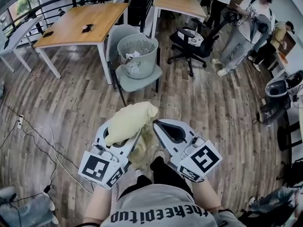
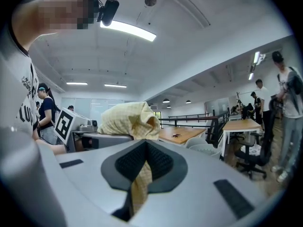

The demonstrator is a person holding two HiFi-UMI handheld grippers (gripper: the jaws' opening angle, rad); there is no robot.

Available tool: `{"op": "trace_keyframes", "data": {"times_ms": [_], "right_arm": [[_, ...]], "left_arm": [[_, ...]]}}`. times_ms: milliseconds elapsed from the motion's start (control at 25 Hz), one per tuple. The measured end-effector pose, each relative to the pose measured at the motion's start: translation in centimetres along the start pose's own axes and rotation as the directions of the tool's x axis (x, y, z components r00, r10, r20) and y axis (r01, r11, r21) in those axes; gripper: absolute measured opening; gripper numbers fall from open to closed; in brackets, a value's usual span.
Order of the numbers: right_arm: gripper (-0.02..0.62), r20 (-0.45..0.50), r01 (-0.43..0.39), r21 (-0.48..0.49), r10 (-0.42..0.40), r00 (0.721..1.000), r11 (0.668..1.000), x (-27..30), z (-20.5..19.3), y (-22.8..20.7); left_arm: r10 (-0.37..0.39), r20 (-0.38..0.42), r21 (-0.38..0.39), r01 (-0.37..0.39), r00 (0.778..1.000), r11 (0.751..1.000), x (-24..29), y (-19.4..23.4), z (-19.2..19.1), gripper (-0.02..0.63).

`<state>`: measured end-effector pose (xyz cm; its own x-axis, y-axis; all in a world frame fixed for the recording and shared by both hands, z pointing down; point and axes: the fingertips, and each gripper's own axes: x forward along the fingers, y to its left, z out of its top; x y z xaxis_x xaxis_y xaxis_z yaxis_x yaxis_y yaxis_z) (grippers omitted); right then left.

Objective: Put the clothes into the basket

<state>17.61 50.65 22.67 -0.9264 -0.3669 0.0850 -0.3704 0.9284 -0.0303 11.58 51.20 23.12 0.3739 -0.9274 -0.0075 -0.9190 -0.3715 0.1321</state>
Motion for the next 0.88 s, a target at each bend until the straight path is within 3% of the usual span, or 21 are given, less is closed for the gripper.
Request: {"op": "trace_keyframes", "data": {"times_ms": [160,360,880], "right_arm": [[0.009,-0.014,0.015,-0.024,-0.015,1.000,1.000,0.9,0.1,-2.0],[0.009,-0.018,-0.024,-0.020,0.023,1.000,1.000,2.6,0.6,-4.3],[0.009,-0.004,-0.079,-0.019,0.079,0.997,0.997,6.3,2.1,-14.6]], "left_arm": [[0.002,-0.002,0.000,-0.002,1.000,1.000,1.8,0.9,0.3,0.219],[0.023,0.003,-0.001,-0.023,1.000,1.000,4.3,2.5,0.8,0.219],[0.071,0.017,0.002,-0.071,0.997,0.997,14.3,6.0,1.7,0.219]]}}
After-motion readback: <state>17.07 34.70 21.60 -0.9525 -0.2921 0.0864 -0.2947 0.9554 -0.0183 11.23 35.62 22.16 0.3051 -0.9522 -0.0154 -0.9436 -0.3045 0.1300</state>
